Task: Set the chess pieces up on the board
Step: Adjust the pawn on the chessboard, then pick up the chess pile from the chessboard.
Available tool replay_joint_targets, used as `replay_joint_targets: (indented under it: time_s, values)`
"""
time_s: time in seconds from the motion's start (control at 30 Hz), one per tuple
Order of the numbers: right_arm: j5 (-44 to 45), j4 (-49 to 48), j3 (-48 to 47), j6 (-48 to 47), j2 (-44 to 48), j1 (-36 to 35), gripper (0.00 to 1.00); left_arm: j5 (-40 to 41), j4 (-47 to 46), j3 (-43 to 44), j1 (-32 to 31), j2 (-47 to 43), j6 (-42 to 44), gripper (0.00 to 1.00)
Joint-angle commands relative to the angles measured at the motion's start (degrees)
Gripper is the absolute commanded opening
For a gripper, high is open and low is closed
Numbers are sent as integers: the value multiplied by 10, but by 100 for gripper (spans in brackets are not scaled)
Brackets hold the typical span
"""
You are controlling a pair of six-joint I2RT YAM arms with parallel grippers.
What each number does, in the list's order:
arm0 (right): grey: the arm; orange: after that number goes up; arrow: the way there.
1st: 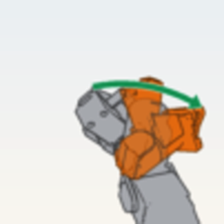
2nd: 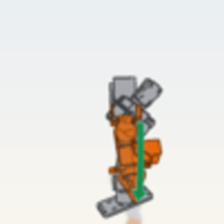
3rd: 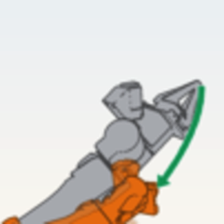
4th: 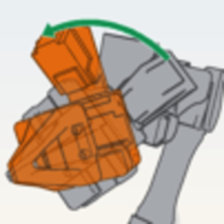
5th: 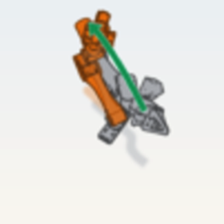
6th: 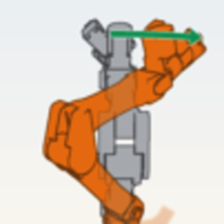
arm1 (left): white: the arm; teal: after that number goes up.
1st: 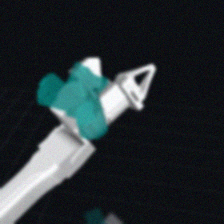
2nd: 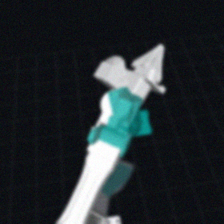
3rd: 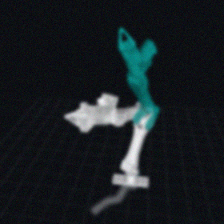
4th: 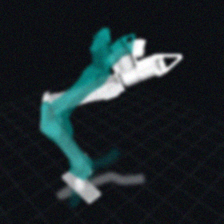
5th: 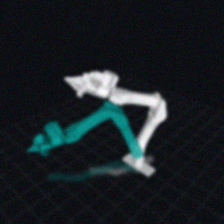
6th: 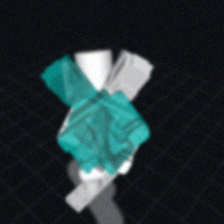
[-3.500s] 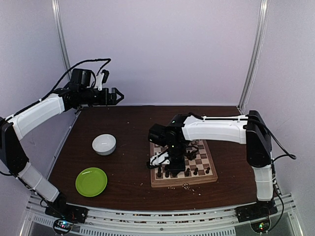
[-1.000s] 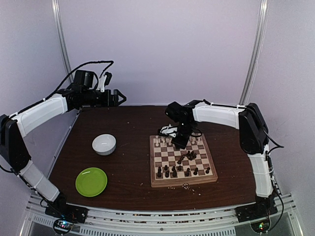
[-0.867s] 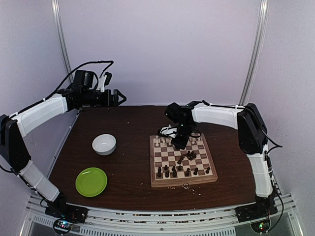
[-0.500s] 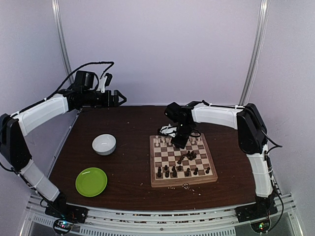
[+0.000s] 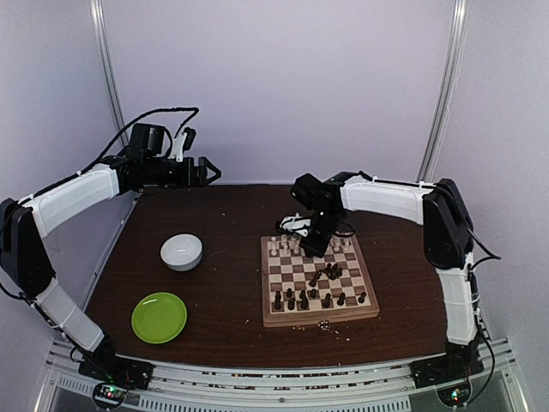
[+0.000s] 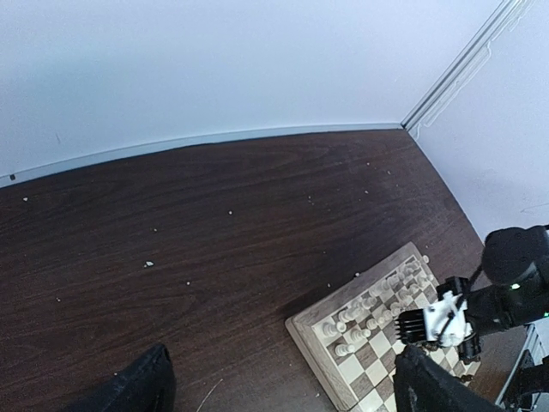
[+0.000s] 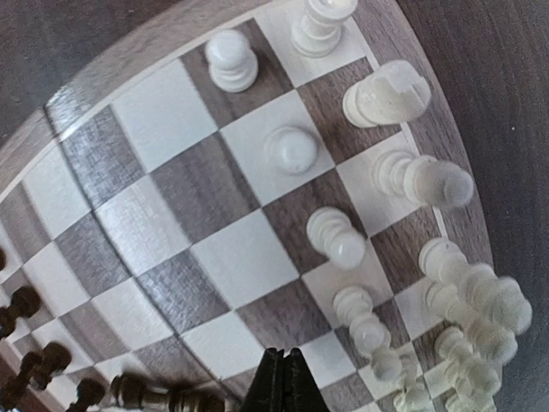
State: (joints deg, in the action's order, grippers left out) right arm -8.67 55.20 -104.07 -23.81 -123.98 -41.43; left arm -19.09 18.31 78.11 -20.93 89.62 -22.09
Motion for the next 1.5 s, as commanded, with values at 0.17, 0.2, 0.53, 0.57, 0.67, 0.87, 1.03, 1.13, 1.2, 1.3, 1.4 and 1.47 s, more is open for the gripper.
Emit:
replay_joint_targets:
  time_s: [0.17, 0.2, 0.53, 0.57, 0.67, 0.87, 1.03, 1.13, 1.2, 1.3, 1.4, 1.47]
  values:
    - [-12, 39, 95, -11, 125, 13, 15, -7, -26, -1, 6, 3, -5, 91]
    - [-10, 40, 109, -11, 130, 15, 19, -8, -26, -1, 6, 3, -5, 91]
    - [-11, 30, 165, -6, 142, 28, 28, -13, -28, -1, 6, 8, -7, 91]
    - [-9, 28, 165, -4, 141, 28, 28, -13, -28, -2, 6, 9, -7, 91]
    - [-6, 26, 163, -2, 137, 29, 28, -14, -29, -2, 6, 10, -8, 90]
    - [5, 27, 157, -1, 121, 29, 27, -17, -29, -1, 6, 10, -9, 90]
    - [4, 26, 154, 1, 113, 31, 20, -19, -29, -1, 6, 9, -9, 90]
    - [3, 25, 153, 1, 110, 33, 14, -20, -29, -1, 6, 10, -9, 90]
    - [3, 27, 151, 0, 108, 33, 10, -20, -29, -1, 6, 10, -9, 90]
    - [-1, 27, 150, 0, 110, 33, 6, -21, -30, -1, 5, 11, -9, 90]
    - [-3, 29, 150, -1, 115, 33, 3, -23, -30, -1, 6, 13, -10, 90]
    - [-3, 28, 152, -2, 116, 33, 4, -24, -31, -1, 6, 14, -11, 90]
